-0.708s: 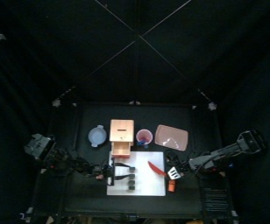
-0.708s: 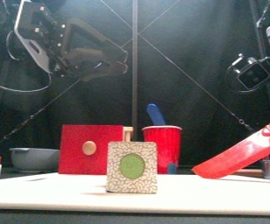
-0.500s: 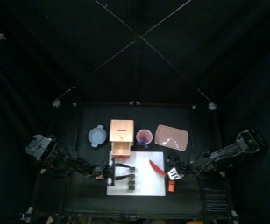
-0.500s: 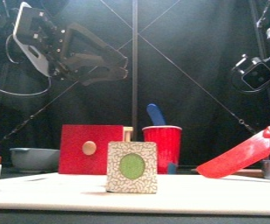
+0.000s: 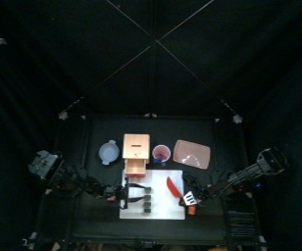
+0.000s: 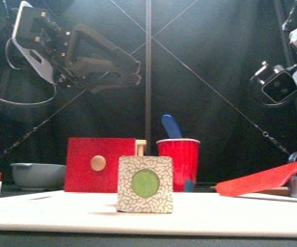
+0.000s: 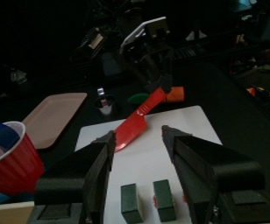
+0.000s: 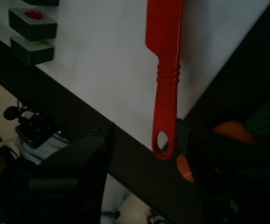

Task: Place sushi on board then cut the sushi with the knife then place the pieces on the plate
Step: Place the 4 sushi pieces on the plate

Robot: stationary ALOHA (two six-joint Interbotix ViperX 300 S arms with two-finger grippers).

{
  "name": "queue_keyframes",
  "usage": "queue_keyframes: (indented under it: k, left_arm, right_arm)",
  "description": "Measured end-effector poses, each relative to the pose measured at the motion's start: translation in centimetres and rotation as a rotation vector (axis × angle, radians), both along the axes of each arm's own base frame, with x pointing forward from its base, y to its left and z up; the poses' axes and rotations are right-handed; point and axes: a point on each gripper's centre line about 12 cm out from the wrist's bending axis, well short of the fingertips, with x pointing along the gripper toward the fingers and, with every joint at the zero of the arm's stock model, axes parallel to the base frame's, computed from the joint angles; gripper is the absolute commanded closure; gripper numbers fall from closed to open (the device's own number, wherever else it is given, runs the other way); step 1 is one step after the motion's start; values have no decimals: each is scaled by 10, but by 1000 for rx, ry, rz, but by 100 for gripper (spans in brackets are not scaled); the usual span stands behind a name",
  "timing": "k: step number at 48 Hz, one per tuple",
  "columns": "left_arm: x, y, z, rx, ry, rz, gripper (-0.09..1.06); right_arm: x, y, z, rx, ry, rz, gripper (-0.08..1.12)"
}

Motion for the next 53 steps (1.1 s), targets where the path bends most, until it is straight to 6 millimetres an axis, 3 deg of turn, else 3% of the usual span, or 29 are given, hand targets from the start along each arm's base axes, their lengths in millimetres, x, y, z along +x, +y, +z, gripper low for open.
queue_keyframes:
  k: [19, 38, 53]
  left_arm:
    - [0, 1, 0, 0, 0, 2, 14]
    - [-1, 4, 3, 3, -7, 6, 14]
    - [-12, 15, 8, -19, -12, 41, 14]
  right_arm:
    - [14, 1, 3, -54, -60, 65, 15]
    - [80, -34, 30, -553, -253, 406, 16]
    - [94, -60, 50, -741, -150, 551, 16]
